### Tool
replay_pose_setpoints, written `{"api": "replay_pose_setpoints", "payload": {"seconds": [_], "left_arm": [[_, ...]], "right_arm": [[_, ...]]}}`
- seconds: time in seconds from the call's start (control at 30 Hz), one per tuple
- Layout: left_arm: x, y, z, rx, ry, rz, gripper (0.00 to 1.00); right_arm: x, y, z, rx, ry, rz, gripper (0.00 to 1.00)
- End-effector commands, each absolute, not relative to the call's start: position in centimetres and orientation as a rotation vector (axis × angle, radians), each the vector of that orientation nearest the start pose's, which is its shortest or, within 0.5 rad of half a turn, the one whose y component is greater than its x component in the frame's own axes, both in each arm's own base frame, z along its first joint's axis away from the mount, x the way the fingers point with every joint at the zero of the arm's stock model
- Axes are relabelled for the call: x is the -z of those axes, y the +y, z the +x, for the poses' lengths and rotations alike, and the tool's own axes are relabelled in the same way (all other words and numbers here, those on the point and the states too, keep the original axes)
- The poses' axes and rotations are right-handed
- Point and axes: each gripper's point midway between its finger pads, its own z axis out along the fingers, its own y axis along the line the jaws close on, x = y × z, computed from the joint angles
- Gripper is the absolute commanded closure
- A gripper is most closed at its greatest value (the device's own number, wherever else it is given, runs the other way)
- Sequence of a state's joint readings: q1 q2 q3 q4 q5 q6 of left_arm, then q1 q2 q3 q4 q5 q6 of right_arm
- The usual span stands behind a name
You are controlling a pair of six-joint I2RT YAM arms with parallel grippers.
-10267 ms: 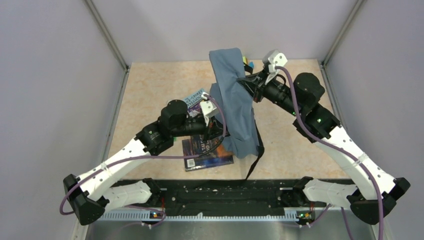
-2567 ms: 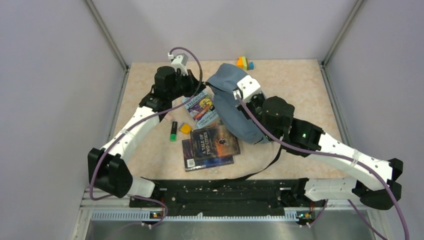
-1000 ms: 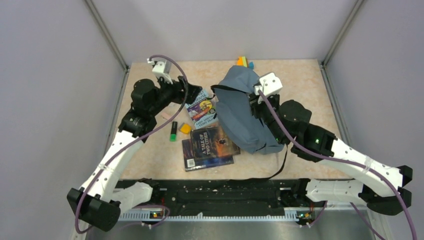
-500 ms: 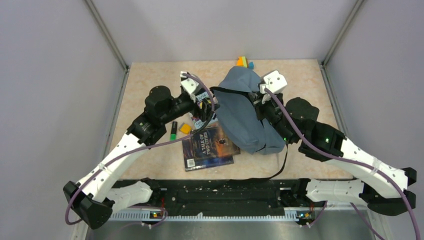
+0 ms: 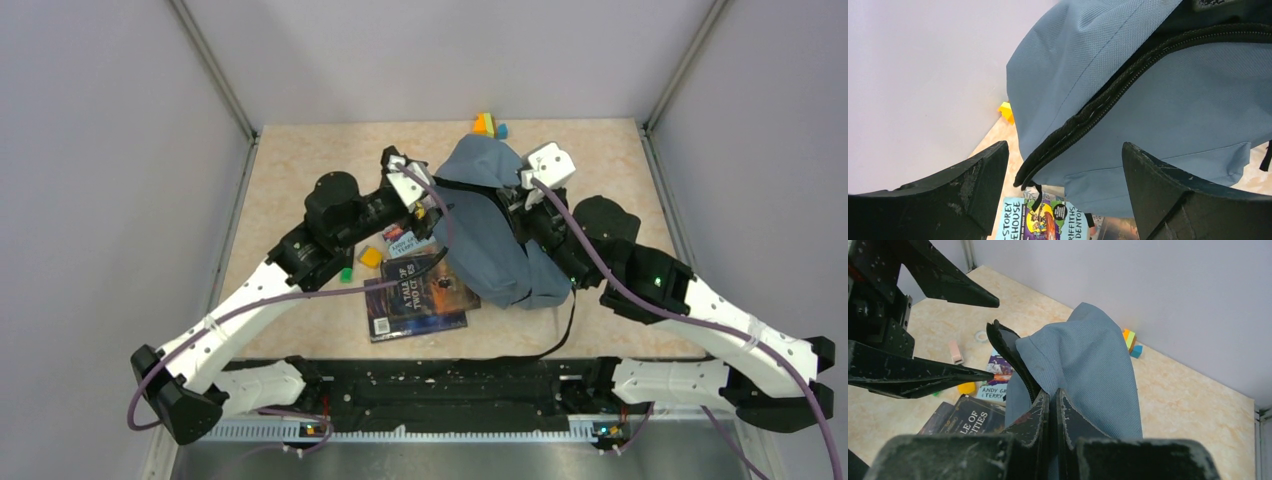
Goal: Pack the student bag
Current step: Unzip the student bag at the center of the board.
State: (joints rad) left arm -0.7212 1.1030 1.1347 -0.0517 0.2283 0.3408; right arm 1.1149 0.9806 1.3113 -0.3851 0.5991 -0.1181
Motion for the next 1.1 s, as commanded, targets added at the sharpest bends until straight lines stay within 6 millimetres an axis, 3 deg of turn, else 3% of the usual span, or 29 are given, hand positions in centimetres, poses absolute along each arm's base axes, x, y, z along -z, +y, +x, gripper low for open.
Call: {"api": "replay_pose_setpoints", "payload": {"seconds": [0.0, 0.1, 0.27, 0.43, 0.67, 0.83, 0.97, 1.07], "left_arm": [[-39.6, -28.9, 27.9, 0.444, 1.200, 0.987, 0.12], [-39.2, -29.7, 27.9, 0.460, 1.209, 0.994, 0.21], [-38.0, -29.7, 27.4, 0.445, 1.248, 0.981, 0.75], [-35.7, -28.3, 26.4, 0.440, 1.317, 0.948, 1.00], [-29.4, -25.5, 25.7, 0.441, 1.532, 0.819, 1.00], [-23.3, -23.8, 24.8, 0.477, 1.690, 0.683, 1.00], [-19.2, -23.4, 23.8, 0.521, 1.803, 0.628, 1.00], [-16.4, -23.7, 22.7, 0.570, 1.887, 0.612, 1.00]], "right_arm": [[-43.3, 22.1, 21.9, -0.333, 1.502, -0.504, 1.00], [-43.1, 22.1, 22.0, -0.325, 1.507, -0.507, 1.00], [-42.6, 21.9, 22.7, -0.263, 1.524, -0.485, 1.00], [-41.9, 20.1, 24.9, -0.050, 1.563, -0.386, 1.00], [-42.0, 18.9, 28.0, 0.044, 1.594, -0.307, 1.00], [-43.0, 16.8, 31.4, 0.035, 1.608, -0.217, 1.00], [-44.6, 15.3, 32.9, 0.067, 1.587, -0.147, 1.00], [-45.7, 14.2, 32.9, 0.094, 1.556, -0.092, 1.00]]}}
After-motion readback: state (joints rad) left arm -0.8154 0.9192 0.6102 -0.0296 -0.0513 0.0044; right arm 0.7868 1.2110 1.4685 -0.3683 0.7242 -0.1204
